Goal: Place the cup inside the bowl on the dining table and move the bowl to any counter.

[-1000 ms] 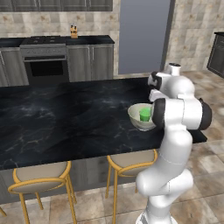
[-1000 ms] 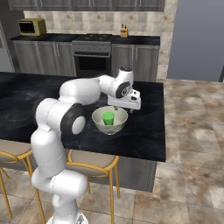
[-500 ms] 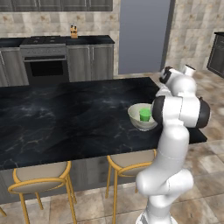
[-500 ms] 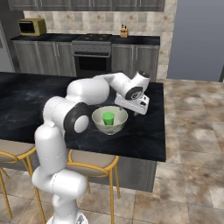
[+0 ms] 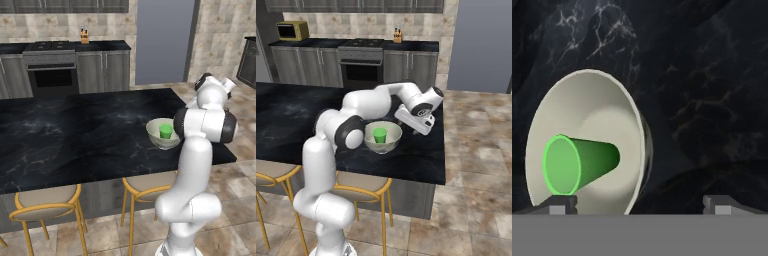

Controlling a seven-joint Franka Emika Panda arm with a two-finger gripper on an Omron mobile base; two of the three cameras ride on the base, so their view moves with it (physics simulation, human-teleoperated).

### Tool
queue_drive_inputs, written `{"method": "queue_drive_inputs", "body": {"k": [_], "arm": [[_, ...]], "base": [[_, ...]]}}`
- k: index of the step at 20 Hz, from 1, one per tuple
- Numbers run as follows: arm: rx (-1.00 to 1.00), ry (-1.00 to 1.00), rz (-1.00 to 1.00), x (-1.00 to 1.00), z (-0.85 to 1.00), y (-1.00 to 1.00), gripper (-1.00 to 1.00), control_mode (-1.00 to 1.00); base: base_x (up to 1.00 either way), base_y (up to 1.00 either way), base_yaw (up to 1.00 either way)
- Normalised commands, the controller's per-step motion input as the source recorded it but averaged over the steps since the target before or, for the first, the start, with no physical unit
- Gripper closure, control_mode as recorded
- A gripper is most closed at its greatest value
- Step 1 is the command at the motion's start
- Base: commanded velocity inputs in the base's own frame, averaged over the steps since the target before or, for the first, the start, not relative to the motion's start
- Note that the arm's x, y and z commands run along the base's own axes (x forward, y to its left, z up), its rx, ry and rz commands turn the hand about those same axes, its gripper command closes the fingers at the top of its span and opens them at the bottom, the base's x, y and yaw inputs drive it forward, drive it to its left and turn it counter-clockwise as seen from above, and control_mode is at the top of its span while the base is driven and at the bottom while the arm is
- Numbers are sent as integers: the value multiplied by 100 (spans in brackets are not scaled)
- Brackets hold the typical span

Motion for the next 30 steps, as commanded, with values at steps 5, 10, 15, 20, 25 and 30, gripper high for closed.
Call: {"method": "queue_drive_inputs", "body": {"k": [5,10,15,20,25,30], "arm": [[0,2,0,3,-5,0,-100,-100],[0,5,0,16,-17,7,-100,-100],[0,5,0,11,-11,13,-100,-100],[0,4,0,7,-10,17,-100,-100],[0,4,0,10,-15,7,-100,-100],[0,4,0,10,-23,1,-100,-100]], "base": [[0,0,0],[0,0,0],[0,0,0],[0,0,0],[0,0,0],[0,0,0]]}}
